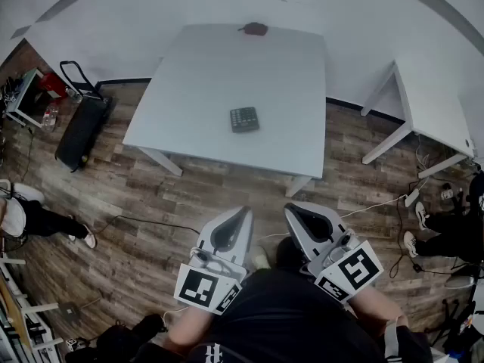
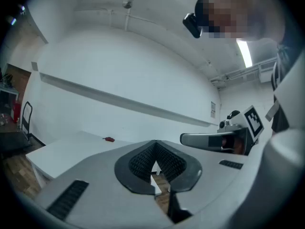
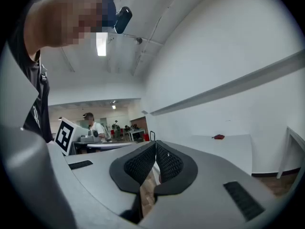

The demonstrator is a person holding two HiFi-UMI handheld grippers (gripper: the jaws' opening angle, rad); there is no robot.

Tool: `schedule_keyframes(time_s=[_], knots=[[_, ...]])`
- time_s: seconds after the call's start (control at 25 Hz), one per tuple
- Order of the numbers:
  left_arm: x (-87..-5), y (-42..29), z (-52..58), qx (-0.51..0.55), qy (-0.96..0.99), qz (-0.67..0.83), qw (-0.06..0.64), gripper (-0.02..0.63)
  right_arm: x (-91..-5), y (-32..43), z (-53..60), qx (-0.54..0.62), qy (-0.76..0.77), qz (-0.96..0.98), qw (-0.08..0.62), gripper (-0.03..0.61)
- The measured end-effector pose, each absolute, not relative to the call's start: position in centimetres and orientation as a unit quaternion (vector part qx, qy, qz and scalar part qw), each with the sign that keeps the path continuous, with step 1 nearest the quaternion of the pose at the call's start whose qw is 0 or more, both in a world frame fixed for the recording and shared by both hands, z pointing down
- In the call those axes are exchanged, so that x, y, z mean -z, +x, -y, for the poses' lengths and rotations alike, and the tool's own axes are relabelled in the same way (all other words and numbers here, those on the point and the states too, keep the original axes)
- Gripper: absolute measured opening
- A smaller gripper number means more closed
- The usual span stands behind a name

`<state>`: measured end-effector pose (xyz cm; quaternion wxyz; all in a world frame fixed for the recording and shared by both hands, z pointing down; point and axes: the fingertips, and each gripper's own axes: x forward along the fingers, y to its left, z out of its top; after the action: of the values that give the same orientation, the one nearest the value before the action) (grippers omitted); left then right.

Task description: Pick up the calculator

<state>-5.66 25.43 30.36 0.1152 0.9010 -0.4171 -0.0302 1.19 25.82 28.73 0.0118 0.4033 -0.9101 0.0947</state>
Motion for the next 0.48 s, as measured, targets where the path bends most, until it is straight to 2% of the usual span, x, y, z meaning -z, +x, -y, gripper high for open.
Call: schedule_keyframes(time_s=[0.48], knots=[[-34.0, -5.7, -17.6, 0.002, 0.889, 0.436, 0.137, 0.006, -30.0, 0.3, -17.7, -0.104, 0.373, 0.922, 0.01, 0.015]])
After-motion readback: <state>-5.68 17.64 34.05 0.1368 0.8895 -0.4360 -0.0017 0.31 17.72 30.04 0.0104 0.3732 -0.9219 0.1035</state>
